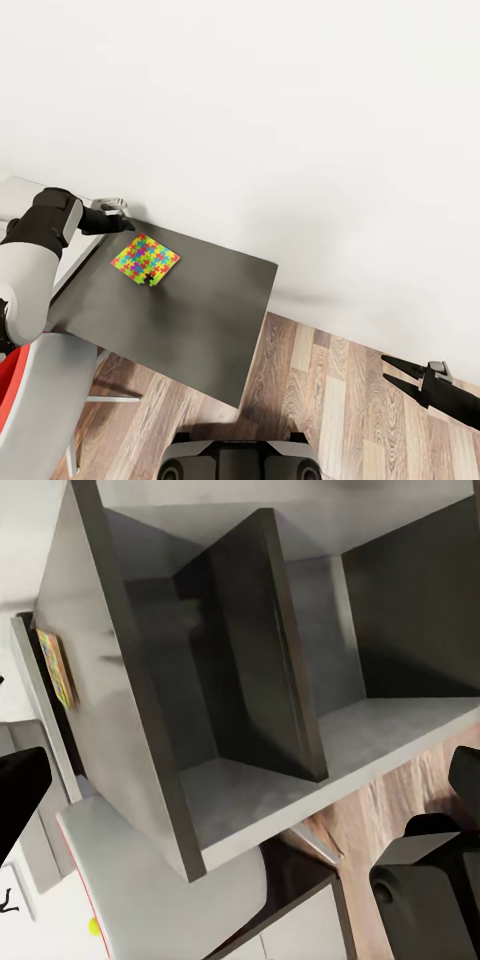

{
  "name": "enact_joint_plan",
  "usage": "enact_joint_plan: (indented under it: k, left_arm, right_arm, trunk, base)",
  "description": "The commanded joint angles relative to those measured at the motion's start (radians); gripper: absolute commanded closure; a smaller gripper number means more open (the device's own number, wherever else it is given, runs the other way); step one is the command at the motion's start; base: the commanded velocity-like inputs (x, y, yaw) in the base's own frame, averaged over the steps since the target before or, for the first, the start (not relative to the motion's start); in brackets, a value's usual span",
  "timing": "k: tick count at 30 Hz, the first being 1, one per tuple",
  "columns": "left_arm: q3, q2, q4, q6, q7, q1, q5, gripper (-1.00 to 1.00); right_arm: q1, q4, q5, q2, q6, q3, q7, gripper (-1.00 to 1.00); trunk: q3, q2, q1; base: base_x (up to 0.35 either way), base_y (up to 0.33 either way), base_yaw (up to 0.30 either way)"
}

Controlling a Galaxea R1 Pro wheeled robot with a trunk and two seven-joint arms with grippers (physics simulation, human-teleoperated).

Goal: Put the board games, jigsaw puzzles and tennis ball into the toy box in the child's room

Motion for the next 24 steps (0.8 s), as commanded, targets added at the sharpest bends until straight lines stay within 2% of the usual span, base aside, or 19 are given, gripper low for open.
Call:
enact_joint_plan:
  k: [1,16,24]
  left_arm:
    - [0.004,-0.001,-0.001,0.003,-0.009,0.0,-0.011,-1.0]
    - [0.005,-0.001,0.005,0.002,-0.009,0.0,-0.011,-1.0]
    - [0.006,0.0,0.011,-0.024,-0.009,0.0,-0.011,-1.0]
  right_arm:
    - [0.0,0.0,0.001,0.0,0.004,-0.001,0.003,-1.0]
    - [0.0,0.0,0.001,0.0,0.004,-0.001,0.003,-1.0]
    - [0.0,0.0,0.001,0.0,0.004,-0.001,0.003,-1.0]
  trunk:
    - [-0.001,-0.002,0.001]
    - [-0.002,-0.002,0.001]
    - [-0.006,-0.002,0.001]
  base:
    - [0.003,0.003,0.0]
    - [0.0,0.0,0.0]
    - [0.0,0.0,0.0]
